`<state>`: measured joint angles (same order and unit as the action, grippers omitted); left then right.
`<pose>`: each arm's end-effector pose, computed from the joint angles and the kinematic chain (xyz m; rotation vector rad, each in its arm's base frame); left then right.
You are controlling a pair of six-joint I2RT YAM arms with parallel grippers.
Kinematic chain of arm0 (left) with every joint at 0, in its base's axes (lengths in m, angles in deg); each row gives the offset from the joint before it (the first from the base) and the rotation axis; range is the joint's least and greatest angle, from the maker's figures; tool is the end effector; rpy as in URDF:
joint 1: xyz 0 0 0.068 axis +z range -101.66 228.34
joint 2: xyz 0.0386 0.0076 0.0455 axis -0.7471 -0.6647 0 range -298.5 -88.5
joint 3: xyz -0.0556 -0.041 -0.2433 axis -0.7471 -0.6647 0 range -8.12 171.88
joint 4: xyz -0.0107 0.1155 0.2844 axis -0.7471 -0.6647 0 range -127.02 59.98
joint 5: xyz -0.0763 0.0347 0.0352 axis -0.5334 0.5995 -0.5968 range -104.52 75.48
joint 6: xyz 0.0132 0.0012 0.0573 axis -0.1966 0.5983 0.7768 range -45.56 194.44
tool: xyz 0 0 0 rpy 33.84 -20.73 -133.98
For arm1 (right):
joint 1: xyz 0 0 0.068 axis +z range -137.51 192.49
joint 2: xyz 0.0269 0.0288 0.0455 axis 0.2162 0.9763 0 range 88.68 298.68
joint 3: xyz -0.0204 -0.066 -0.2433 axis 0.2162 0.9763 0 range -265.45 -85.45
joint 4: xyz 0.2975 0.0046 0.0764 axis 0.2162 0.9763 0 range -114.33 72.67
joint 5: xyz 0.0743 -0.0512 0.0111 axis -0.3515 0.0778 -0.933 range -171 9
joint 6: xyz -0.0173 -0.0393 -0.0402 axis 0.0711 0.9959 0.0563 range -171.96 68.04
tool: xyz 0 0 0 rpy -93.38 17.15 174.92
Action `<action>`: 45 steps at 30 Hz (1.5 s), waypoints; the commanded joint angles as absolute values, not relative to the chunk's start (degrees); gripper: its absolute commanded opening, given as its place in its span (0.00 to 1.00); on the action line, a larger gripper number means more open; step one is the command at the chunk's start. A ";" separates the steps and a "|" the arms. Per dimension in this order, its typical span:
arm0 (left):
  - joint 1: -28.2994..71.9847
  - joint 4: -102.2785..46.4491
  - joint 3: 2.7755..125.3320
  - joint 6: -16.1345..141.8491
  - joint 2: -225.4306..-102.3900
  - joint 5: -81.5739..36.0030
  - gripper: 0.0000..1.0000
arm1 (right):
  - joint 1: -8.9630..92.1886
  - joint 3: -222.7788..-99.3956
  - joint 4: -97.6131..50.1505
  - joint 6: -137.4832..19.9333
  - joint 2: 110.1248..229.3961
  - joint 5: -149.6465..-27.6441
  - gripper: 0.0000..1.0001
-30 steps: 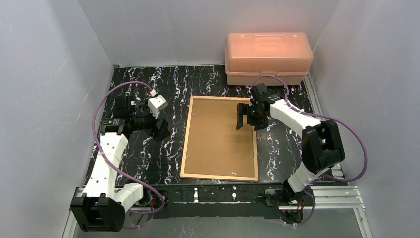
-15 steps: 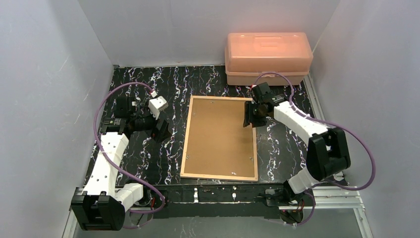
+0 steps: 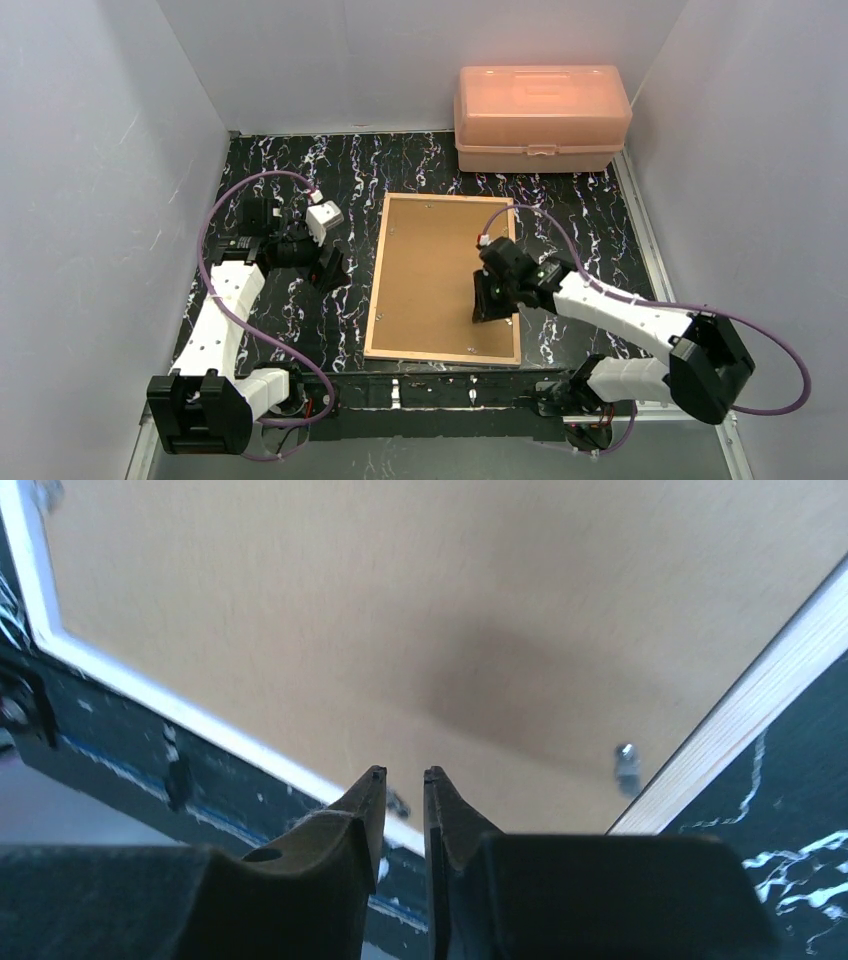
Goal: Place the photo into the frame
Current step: Turn over the photo frame item on the photo frame, then install the photo frame at the center of the board.
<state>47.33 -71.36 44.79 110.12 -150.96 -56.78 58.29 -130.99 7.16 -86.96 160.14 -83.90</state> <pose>0.2726 -0.0336 0.2579 0.9900 2.0153 -0.5850 0.2045 0.2133 0.1717 -0.2726 2.6715 0.5605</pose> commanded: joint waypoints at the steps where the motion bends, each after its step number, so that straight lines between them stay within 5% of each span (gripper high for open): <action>1: 46.70 -72.16 43.62 112.20 -151.20 -59.35 0.89 | 66.05 -127.17 6.26 -94.77 153.61 -78.09 0.28; 9: 45.82 -72.37 42.43 113.25 -153.42 -58.85 0.88 | 73.19 -121.27 2.54 -99.46 152.15 -76.48 0.26; 34: 43.33 -72.69 42.86 115.16 -154.61 -57.77 0.88 | 73.53 -119.69 0.54 -96.75 158.23 -75.52 0.24; 45: 43.33 -72.73 45.31 110.41 -158.66 -59.06 0.86 | 72.57 -138.87 1.85 -91.05 160.24 -74.20 0.42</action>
